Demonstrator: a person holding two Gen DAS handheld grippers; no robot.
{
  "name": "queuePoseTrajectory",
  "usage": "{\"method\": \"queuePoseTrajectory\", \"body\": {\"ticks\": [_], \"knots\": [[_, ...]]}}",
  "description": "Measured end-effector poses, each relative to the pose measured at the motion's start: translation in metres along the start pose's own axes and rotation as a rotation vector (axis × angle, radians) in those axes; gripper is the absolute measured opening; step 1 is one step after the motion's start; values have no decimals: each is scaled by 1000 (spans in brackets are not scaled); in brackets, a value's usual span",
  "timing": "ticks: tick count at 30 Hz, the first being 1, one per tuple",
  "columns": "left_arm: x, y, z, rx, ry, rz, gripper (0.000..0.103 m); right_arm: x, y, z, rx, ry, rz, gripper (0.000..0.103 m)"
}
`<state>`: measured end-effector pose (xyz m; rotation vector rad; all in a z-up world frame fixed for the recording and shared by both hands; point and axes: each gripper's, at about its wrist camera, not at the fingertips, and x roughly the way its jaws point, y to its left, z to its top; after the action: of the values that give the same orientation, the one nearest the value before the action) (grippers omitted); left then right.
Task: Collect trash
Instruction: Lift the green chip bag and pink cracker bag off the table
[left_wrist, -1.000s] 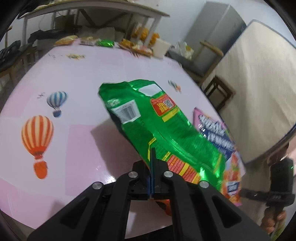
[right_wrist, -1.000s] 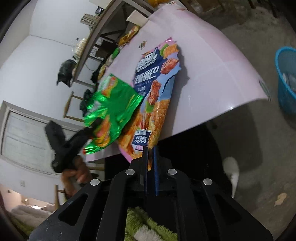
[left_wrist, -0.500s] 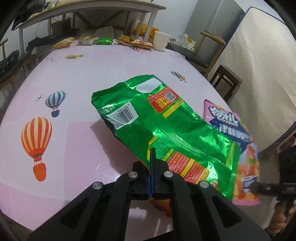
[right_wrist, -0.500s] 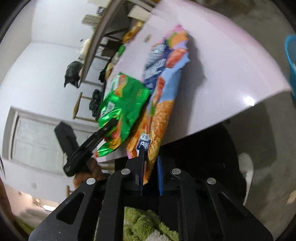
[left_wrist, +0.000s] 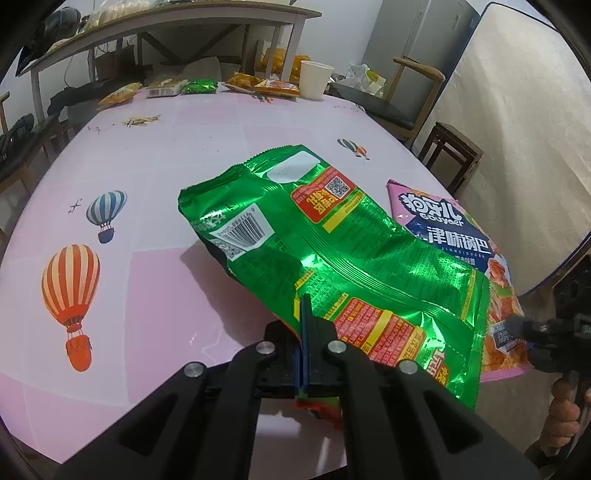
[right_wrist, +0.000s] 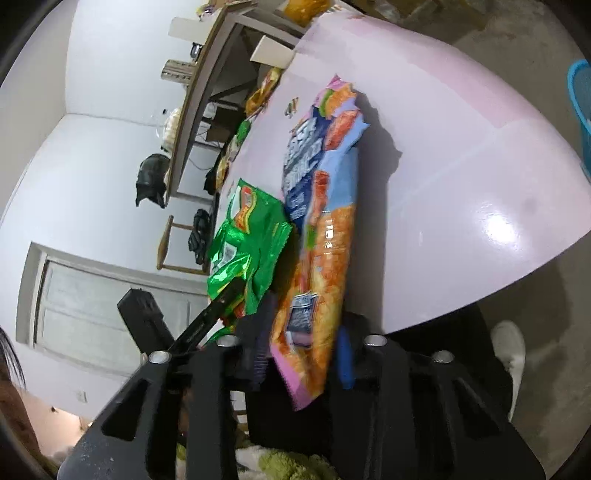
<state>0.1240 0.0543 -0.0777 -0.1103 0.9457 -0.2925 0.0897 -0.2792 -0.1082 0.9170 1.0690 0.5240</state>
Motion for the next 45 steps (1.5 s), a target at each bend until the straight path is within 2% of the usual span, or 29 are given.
{"method": "queuePoseTrajectory", "body": {"ticks": [2, 5, 8, 10, 12, 14, 17, 19, 22, 28, 37, 45], "knots": [[-1, 5, 0, -35, 1, -50, 0, 2, -2, 0, 6, 5, 3, 11], [-2, 21, 0, -153, 15, -154, 4, 0, -1, 1, -5, 7, -2, 10], [-1, 34, 1, -254, 49, -244, 16, 0, 1, 2, -7, 7, -7, 10], [-2, 40, 1, -316, 57, -297, 34, -1, -1, 2, -6, 10, -10, 10], [-2, 43, 1, -363, 66, -338, 39, 1, 0, 1, -12, 13, -12, 10], [-1, 45, 1, -391, 77, -344, 39, 5, 4, 1, -22, 16, -20, 10], [1, 46, 0, -439, 76, -348, 38, 8, 5, 0, -25, 18, -25, 9], [1, 46, 1, -439, 81, -309, 22, 9, 5, 0, -27, 17, -29, 8], [4, 45, 1, -432, 93, -268, 6, 10, 6, -1, -33, 15, -36, 8], [-2, 40, 0, -403, 60, -256, 0, 8, 11, -2, -53, -1, -57, 6], [-35, 19, 18, -285, -78, -231, 0, -7, 11, 0, -73, -70, -102, 3], [-62, -4, 28, -197, -169, -216, 0, -29, 12, 2, -103, -149, -168, 3]]}}
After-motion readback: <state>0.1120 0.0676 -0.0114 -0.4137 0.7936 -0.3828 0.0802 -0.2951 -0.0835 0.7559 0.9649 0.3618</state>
